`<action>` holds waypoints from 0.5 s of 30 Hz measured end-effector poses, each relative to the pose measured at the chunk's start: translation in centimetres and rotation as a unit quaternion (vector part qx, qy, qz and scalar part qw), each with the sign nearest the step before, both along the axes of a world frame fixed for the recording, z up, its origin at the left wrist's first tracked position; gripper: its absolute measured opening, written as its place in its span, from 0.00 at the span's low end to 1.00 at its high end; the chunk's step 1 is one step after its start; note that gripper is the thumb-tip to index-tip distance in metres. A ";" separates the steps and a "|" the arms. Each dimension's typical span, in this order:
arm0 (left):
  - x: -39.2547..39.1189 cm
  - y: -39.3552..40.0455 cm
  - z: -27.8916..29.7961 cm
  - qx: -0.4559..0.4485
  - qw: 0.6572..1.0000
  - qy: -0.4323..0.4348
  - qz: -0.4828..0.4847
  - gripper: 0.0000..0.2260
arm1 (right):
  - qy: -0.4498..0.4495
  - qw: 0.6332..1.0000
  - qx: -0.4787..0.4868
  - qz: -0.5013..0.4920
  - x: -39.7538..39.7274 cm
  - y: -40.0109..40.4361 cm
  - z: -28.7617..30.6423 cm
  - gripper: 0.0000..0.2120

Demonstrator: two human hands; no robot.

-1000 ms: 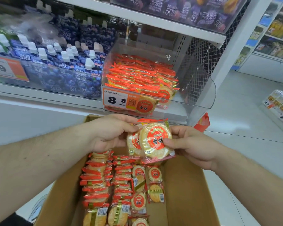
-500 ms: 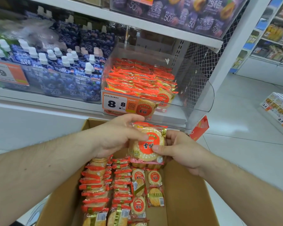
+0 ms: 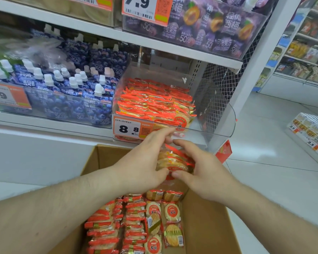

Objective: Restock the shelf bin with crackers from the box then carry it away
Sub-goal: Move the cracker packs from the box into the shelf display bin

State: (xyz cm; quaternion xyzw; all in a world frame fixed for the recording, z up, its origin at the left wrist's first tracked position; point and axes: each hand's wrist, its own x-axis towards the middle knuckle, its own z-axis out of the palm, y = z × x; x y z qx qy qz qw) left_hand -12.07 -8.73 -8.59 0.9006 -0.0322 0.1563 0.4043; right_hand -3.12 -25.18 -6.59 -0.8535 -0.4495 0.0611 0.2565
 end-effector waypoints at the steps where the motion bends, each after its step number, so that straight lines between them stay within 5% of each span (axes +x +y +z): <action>1: 0.1 0.2 0.2 0.012 1.000 -0.019 0.007 0.39 | -0.041 0.999 0.013 0.001 0.6 -0.1 0.8 0.31; 6: 1.1 2.6 1.0 0.216 0.971 -0.018 0.104 0.35 | -0.137 0.980 0.088 -0.116 5.8 -0.9 8.2 0.20; 10: 1.9 3.8 0.2 0.302 0.941 0.089 0.122 0.34 | -0.160 0.978 -0.061 -0.115 10.4 0.7 8.9 0.18; 15: 1.9 4.2 0.3 0.289 0.945 0.096 0.117 0.30 | -0.128 0.969 -0.201 -0.069 14.2 3.9 6.6 0.18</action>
